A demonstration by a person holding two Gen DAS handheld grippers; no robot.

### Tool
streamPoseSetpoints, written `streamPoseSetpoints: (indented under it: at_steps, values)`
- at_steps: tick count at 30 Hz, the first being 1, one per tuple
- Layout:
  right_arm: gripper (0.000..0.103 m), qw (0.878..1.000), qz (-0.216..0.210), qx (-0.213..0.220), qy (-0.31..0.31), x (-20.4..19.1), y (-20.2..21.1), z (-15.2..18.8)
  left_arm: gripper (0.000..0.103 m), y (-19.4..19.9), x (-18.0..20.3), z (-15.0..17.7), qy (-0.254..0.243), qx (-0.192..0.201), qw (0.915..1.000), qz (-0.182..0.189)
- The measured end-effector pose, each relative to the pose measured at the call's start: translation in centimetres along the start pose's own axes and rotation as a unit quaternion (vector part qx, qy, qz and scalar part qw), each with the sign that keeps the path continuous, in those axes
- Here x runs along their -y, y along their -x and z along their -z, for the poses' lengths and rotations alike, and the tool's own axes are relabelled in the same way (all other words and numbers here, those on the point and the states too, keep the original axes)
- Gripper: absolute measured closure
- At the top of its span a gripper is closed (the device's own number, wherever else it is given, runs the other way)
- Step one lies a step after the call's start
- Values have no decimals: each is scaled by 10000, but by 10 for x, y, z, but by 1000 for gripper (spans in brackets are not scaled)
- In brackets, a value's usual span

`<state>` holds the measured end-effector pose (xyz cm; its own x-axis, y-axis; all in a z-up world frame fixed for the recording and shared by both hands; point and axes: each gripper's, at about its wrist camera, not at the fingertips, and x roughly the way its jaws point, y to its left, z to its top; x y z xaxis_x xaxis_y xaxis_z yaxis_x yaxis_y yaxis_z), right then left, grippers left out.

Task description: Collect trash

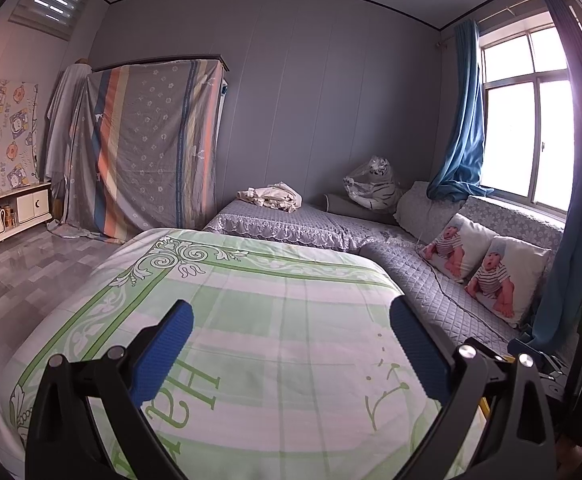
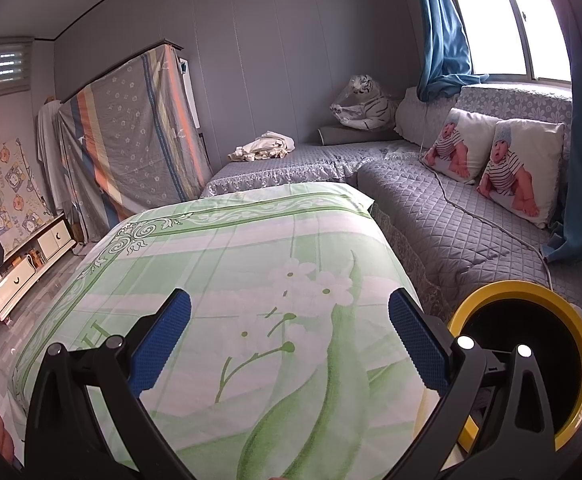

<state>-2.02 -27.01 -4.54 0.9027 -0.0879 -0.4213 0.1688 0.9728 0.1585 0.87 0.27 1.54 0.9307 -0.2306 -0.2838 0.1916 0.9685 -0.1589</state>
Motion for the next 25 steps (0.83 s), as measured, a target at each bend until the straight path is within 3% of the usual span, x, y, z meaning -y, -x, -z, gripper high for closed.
streamPoseSetpoints:
  at_steps: [25]
  values:
    - [8, 9999, -1, -77, -72, 1, -3, 1, 8, -3, 2, 4, -34, -67, 9999, 71]
